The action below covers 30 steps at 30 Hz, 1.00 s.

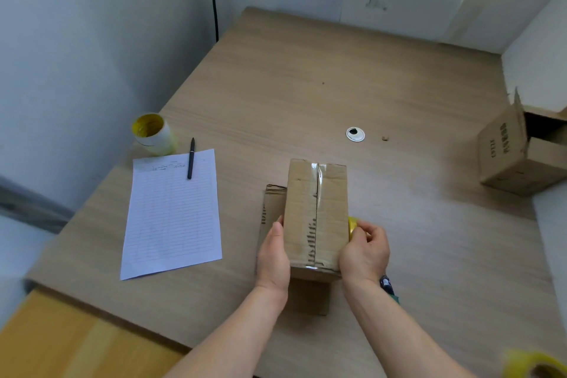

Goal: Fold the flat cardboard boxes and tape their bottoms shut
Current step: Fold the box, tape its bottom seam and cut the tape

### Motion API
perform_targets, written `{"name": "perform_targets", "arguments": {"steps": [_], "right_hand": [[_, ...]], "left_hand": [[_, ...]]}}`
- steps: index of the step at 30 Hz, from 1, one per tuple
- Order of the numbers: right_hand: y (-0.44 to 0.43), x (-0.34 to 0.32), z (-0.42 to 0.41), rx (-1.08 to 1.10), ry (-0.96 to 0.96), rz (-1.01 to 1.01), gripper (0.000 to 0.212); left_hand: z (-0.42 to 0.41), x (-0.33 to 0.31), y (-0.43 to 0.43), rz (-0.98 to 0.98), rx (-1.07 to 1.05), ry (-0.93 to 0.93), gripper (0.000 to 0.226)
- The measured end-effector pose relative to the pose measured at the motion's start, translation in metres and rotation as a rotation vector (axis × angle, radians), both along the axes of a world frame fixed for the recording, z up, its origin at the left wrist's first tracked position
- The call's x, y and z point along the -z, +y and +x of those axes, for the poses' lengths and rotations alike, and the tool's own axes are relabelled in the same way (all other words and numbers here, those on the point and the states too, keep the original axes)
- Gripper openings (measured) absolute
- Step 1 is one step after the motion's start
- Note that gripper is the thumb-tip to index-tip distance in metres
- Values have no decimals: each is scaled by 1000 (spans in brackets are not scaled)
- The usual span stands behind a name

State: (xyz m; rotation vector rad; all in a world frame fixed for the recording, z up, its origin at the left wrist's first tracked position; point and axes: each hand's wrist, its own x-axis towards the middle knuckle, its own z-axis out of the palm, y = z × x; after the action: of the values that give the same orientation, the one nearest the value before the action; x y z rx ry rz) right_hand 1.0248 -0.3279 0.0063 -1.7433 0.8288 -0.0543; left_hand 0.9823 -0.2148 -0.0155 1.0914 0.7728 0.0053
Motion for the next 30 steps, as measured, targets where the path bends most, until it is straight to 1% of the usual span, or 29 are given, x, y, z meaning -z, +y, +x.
{"name": "perform_targets", "arguments": {"steps": [2, 3, 5, 6, 7, 8, 9, 10, 11, 12, 14, 15, 16, 18, 21, 24, 26, 28, 30], "right_hand": [[0, -1, 0, -11, 7, -9, 11], [0, 0, 0, -12, 9, -18, 11], [-1, 2, 0, -8, 18, -33, 10], [-1, 3, -1, -6, 24, -36, 10], [-2, 4, -1, -6, 26, -34, 10], [-2, 5, -2, -5, 28, -37, 11], [-2, 6, -2, -7, 27, -39, 11], [-2, 6, -2, -9, 28, -33, 11], [-2, 8, -1, -4, 26, -19, 11], [-3, 10, 0, 9, 35, 0, 11], [-3, 10, 1, 40, 63, 58, 11], [-4, 11, 2, 58, 67, 98, 13], [-6, 10, 3, 87, 63, 151, 15], [-12, 7, 9, 151, 36, 239, 19], [-28, 2, 19, 182, 6, 221, 20], [-42, -5, 26, 220, -23, 219, 20], [-52, -12, 32, 248, -46, 237, 21], [-63, -17, 38, 269, -72, 240, 22], [-75, -20, 42, 294, -96, 232, 24]], "left_hand": [[1, 0, 8, -96, 27, 63, 45], [2, -1, 11, -97, 29, 94, 47], [3, 0, 13, -8, 37, 154, 50], [3, -1, 14, 101, 38, 196, 50], [2, -1, 15, 262, 25, 251, 50], [1, -3, 17, 470, -9, 291, 50], [0, -9, 20, 651, -41, 272, 49], [-1, -19, 22, 769, -46, 187, 47], [1, -29, 21, 831, 20, 100, 51], [4, -39, 18, 883, 172, 61, 64], [10, -51, 5, 1084, 539, 127, 93], [12, -54, -2, 1199, 657, 164, 102], [15, -56, -7, 1286, 709, 202, 109], [25, -59, -14, 1340, 752, 299, 120], [49, -63, -24, 1376, 773, 393, 132], [76, -65, -28, 1408, 828, 392, 124], [97, -66, -19, 1400, 931, 386, 118], [119, -71, -4, 1423, 1048, 379, 107], [136, -78, 13, 1515, 1147, 348, 93]]}}
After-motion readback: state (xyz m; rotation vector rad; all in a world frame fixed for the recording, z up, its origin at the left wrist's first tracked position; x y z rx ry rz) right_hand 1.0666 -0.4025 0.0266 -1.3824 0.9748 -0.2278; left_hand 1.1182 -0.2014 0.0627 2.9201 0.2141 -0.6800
